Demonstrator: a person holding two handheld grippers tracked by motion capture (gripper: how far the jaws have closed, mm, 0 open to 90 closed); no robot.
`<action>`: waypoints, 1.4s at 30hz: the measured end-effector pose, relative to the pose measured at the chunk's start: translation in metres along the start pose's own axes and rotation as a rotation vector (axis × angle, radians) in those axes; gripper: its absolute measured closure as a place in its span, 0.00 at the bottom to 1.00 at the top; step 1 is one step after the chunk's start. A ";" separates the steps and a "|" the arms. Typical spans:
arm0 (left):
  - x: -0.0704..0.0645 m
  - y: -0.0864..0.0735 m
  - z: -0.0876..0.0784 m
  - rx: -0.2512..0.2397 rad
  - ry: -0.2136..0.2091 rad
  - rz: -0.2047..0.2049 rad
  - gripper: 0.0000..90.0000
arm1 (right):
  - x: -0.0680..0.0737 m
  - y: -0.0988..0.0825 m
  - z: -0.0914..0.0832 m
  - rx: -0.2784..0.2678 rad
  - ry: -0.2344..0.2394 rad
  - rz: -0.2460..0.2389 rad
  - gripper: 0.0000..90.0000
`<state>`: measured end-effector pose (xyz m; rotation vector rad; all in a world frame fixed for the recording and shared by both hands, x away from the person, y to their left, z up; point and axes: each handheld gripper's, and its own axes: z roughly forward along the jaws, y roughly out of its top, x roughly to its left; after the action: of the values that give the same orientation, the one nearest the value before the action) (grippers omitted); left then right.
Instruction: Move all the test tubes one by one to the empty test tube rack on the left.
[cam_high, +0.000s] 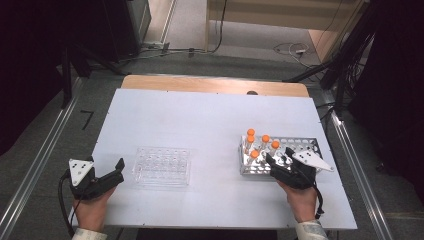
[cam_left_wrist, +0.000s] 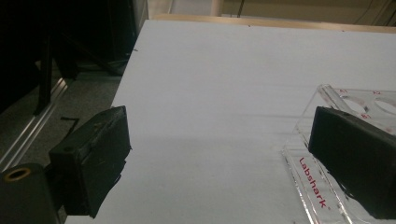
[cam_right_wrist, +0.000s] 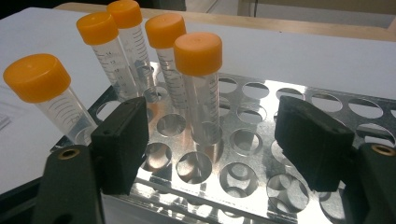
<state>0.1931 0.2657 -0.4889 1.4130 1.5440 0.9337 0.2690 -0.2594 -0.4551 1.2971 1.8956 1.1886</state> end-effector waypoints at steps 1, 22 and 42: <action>0.000 0.000 0.000 0.000 0.000 0.000 0.07 | 0.000 0.000 0.000 0.000 0.000 0.000 0.28; 0.000 0.000 0.000 0.002 0.003 -0.001 0.07 | 0.002 0.002 0.015 -0.004 0.024 -0.033 0.65; 0.000 -0.001 0.000 0.012 -0.001 -0.005 0.07 | 0.001 0.005 0.008 -0.060 0.002 -0.038 0.79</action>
<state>0.1929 0.2652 -0.4902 1.4173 1.5540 0.9222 0.2770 -0.2548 -0.4539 1.2228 1.8630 1.2181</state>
